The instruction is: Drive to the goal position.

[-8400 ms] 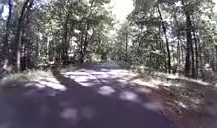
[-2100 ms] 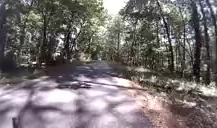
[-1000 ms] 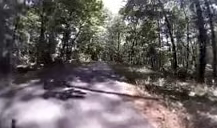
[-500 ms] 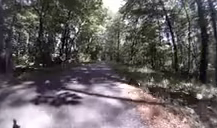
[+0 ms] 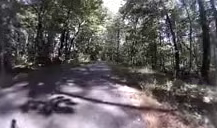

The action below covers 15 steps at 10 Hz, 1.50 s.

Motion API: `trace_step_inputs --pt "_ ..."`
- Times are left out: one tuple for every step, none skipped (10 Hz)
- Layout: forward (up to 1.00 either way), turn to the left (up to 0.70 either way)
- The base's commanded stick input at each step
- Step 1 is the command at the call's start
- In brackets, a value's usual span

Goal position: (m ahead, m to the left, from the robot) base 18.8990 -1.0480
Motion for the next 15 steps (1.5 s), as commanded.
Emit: trace_step_inputs --pt "0.45 0.0" --pt "0.45 0.0" --pt "0.45 0.0" --pt "0.45 0.0" --pt "0.45 0.0" --pt "0.45 0.0" --pt "0.45 0.0" --pt "0.45 0.0" --pt "0.45 0.0" --pt "0.45 0.0" --pt "0.45 0.0" --pt "0.45 0.0" --pt "0.45 0.0" --pt "0.45 0.0" --pt "0.45 0.0"
